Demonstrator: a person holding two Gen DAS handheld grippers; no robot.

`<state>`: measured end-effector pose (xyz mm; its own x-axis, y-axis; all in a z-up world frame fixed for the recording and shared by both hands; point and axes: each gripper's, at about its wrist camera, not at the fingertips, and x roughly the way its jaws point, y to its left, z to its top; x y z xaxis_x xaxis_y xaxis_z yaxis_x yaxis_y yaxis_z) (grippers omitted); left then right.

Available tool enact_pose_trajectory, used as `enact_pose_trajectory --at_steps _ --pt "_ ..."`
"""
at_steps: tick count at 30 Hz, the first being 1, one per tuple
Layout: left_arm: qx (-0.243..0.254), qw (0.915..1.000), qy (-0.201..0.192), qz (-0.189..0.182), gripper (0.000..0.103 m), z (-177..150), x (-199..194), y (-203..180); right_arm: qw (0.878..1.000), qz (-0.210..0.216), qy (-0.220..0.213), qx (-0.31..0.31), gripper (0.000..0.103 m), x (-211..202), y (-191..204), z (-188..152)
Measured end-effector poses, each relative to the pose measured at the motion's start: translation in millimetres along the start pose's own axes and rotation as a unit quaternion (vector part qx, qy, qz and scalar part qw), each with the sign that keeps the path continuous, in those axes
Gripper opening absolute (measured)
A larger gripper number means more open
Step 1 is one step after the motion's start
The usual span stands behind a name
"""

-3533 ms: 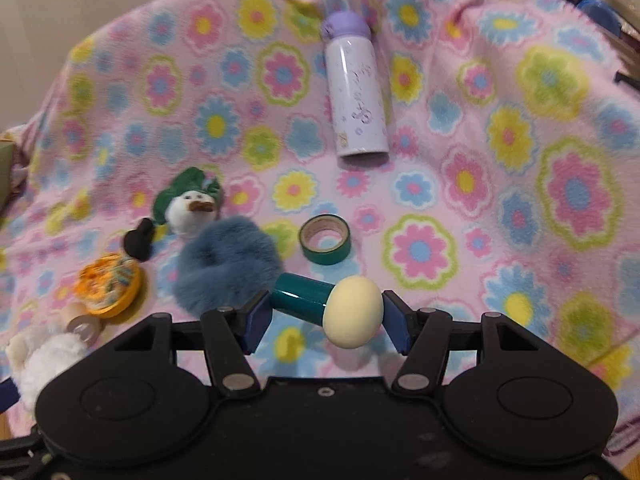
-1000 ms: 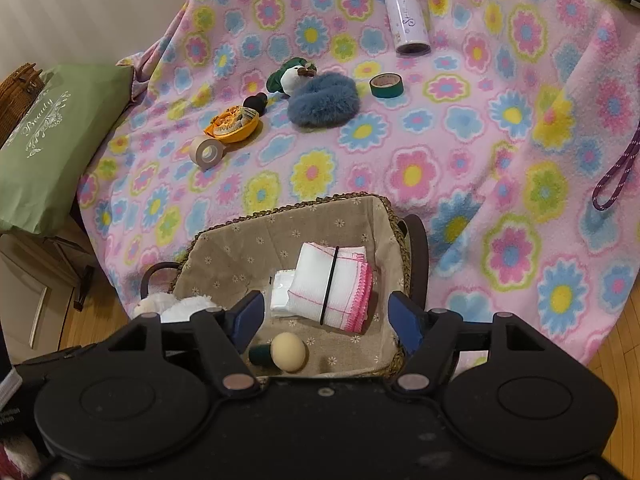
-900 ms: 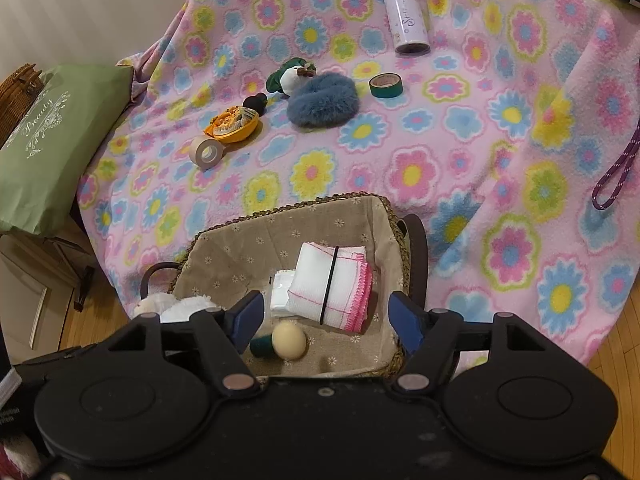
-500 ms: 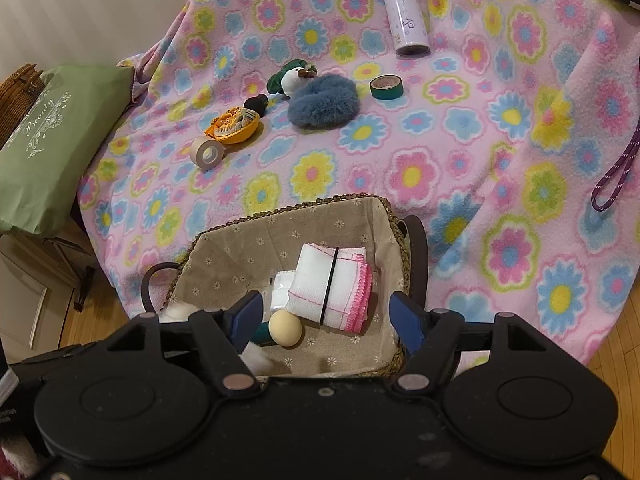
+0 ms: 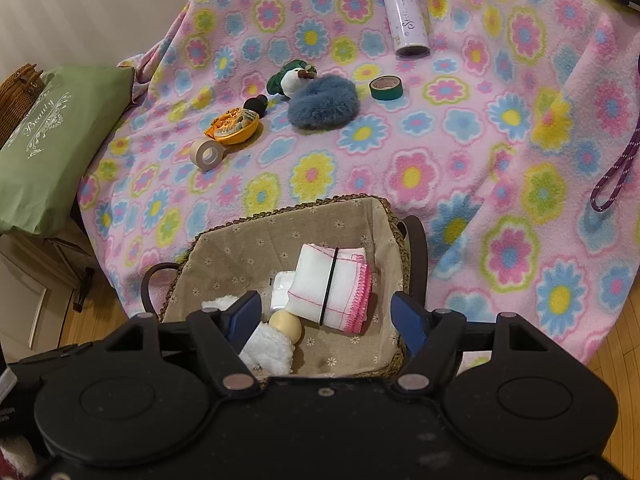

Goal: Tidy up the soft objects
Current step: 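Lift both open tools out of the basket toward the remaining items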

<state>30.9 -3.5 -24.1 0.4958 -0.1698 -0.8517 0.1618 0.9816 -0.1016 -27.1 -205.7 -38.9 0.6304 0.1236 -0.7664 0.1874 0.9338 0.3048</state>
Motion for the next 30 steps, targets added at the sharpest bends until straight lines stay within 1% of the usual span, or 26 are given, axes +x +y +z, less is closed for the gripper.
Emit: enact_pose_trajectory --at_steps 4,12,17,21,30 --pt "0.001 0.9999 -0.012 0.011 0.094 0 -5 0 1.0 -0.001 0.001 -0.001 0.072 1 -1 0" --pt "0.0 0.9977 -0.048 0.047 0.094 4 -12 4 1.0 -0.006 0.009 -0.013 0.073 8 0 -1" --pt "0.0 0.9973 -0.054 0.051 0.094 12 -5 7 0.999 -0.02 0.01 -0.025 0.076 18 0 7" --pt "0.006 0.9973 -0.051 0.053 0.094 25 5 8 0.999 -0.022 0.013 -0.021 0.076 29 -2 21" --pt "0.008 0.9977 -0.043 0.051 0.094 61 29 14 0.998 -0.05 0.015 -0.019 0.078 59 -6 65"
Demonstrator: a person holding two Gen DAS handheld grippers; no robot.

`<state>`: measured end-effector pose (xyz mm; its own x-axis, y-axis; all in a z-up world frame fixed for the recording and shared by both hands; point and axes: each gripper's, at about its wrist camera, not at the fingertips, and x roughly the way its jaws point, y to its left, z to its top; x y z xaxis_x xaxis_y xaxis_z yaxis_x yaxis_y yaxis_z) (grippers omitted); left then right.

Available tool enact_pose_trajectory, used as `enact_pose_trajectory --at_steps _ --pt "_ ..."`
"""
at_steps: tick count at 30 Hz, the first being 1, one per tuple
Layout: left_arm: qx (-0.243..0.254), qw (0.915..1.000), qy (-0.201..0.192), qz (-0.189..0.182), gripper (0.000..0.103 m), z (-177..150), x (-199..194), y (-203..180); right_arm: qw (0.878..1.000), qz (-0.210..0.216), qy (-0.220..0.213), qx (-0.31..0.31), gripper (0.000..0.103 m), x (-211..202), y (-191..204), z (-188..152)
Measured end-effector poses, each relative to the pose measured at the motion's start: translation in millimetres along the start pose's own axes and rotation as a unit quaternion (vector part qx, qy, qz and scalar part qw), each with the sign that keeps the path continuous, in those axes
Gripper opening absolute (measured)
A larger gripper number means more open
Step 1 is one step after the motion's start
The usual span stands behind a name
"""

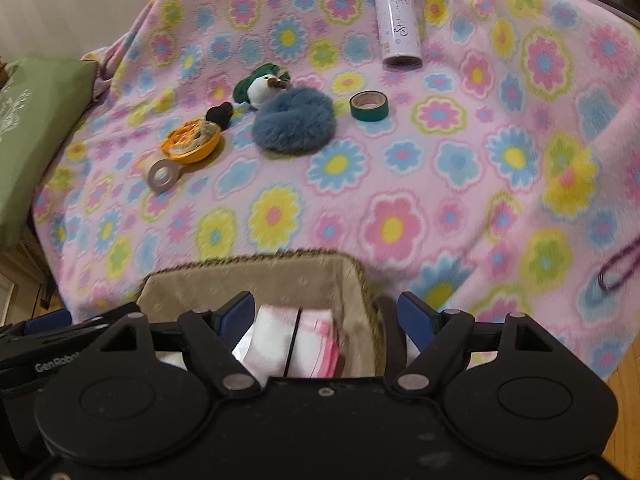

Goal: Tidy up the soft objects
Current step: 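Lift both open tools out of the basket toward the remaining items, then lower the right tool onto the blue fluffy scrunchie while the left tool approaches the beige tape roll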

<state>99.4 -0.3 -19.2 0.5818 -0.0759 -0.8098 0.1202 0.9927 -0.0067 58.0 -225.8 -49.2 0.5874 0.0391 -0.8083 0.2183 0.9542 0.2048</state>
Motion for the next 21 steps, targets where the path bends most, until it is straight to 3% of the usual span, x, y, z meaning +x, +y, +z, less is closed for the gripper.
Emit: enact_pose_trajectory --at_steps 15,21 --pt "-0.002 0.9997 0.014 0.02 0.094 66 68 8 0.999 -0.021 0.025 -0.011 0.079 68 4 71" --pt "-0.04 0.9982 -0.018 0.042 0.094 102 85 24 0.999 -0.023 0.021 -0.02 0.08 83 11 91"
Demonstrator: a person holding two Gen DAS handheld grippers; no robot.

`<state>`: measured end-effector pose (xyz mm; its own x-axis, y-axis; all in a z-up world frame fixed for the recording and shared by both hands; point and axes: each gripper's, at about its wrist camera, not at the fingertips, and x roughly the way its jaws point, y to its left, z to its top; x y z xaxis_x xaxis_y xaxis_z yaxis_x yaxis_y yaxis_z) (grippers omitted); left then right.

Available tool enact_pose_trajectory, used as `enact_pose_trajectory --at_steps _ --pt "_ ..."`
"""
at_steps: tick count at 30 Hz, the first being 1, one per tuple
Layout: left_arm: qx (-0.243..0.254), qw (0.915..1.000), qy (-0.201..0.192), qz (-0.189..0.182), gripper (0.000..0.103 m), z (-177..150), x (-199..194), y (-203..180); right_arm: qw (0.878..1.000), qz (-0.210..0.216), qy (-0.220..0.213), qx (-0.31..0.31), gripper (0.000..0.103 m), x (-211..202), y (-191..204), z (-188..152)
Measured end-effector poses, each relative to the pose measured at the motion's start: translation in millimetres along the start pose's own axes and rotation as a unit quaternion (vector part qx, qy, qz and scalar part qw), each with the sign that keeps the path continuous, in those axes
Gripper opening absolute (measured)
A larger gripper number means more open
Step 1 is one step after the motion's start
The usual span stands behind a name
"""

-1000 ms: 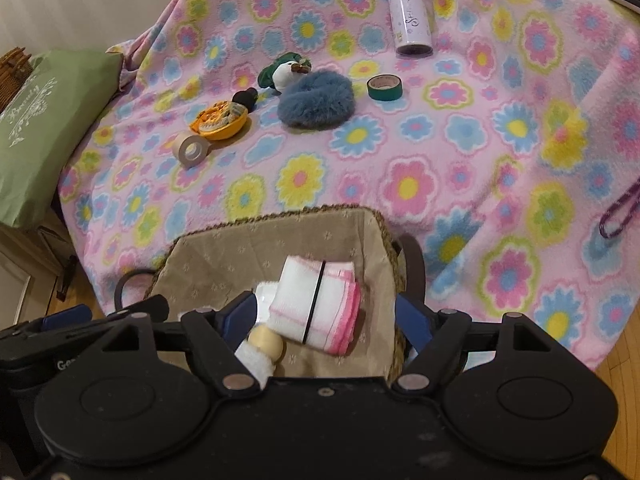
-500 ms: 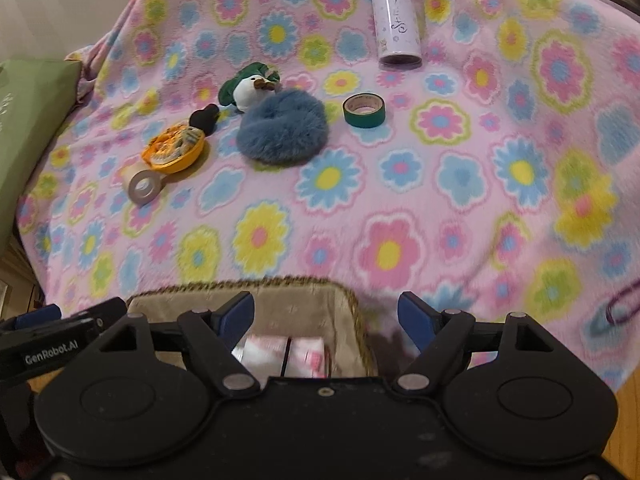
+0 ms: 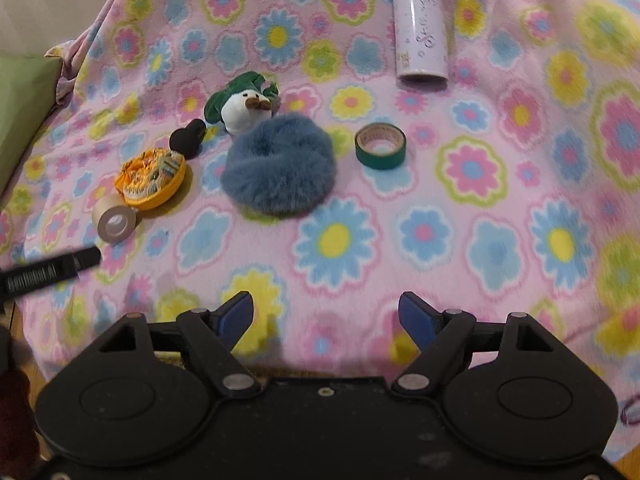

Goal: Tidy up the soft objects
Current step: 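Lower the right tool onto the blue fluffy scrunchie while the left tool approaches the beige tape roll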

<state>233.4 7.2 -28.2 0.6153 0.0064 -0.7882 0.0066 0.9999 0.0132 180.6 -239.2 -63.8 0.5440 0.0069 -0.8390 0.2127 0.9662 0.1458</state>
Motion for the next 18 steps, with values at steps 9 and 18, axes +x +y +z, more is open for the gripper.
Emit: enact_pose_trajectory --at_steps 9,18 --pt "-0.093 0.9937 -0.02 0.059 0.094 36 29 35 1.0 -0.005 -0.006 -0.014 0.08 17 9 19" --pt "-0.05 0.9982 0.033 0.002 0.094 20 51 17 0.999 -0.023 -0.036 -0.033 0.082 28 19 42"
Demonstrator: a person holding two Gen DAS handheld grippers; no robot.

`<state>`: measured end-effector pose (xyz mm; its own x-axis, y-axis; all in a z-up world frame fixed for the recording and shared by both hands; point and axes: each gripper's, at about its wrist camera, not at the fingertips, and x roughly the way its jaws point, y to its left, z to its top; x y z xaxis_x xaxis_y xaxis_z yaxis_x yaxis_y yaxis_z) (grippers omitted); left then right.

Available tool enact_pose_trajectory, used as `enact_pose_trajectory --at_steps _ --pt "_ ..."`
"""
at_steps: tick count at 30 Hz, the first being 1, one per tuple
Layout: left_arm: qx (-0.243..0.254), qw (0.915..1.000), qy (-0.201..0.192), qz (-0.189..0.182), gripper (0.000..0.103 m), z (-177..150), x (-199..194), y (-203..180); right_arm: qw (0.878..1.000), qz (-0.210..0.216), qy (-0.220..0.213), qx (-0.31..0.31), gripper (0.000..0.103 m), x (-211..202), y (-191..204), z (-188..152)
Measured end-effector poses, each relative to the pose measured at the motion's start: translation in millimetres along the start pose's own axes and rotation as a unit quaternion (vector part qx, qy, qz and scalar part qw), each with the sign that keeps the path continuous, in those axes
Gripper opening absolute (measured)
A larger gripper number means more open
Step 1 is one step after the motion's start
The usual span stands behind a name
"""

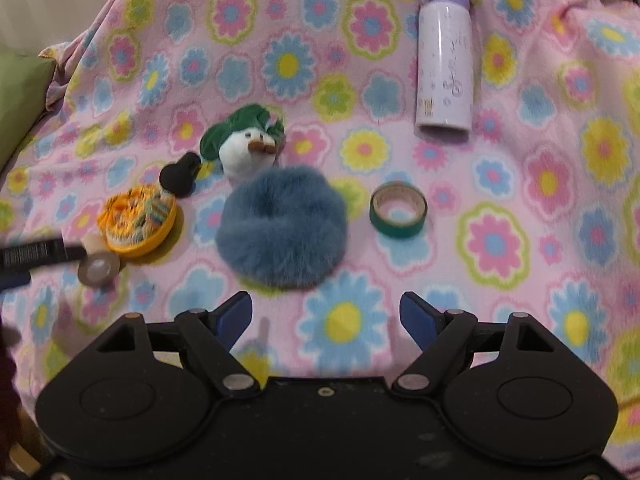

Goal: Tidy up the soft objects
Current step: 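Lower the right tool onto the blue fluffy scrunchie while the left tool approaches the beige tape roll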

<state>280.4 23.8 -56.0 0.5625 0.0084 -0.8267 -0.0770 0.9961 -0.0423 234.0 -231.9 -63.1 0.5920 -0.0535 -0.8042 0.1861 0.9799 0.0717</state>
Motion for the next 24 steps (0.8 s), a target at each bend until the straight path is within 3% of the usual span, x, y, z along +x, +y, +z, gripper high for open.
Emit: enact_pose_trajectory --at_steps 4,8,12,18,24 --pt "0.012 0.9994 0.023 -0.023 0.092 -11 1 -5 1.0 -0.008 -0.008 -0.006 0.082 7 3 12" --pt "-0.017 0.9992 -0.003 -0.037 0.092 -6 -14 6 1.0 -0.011 -0.019 -0.006 0.082 8 3 19" --pt "-0.051 0.9979 -0.039 -0.009 0.093 13 -20 19 0.999 -0.016 -0.032 -0.002 0.082 13 5 31" --pt "-0.079 0.9964 -0.019 0.023 0.092 23 -1 30 0.998 -0.029 -0.05 -0.024 0.083 27 17 47" --pt "-0.063 0.9979 -0.008 -0.011 0.092 15 2 26 0.996 -0.022 -0.049 -0.065 0.087 50 35 54"
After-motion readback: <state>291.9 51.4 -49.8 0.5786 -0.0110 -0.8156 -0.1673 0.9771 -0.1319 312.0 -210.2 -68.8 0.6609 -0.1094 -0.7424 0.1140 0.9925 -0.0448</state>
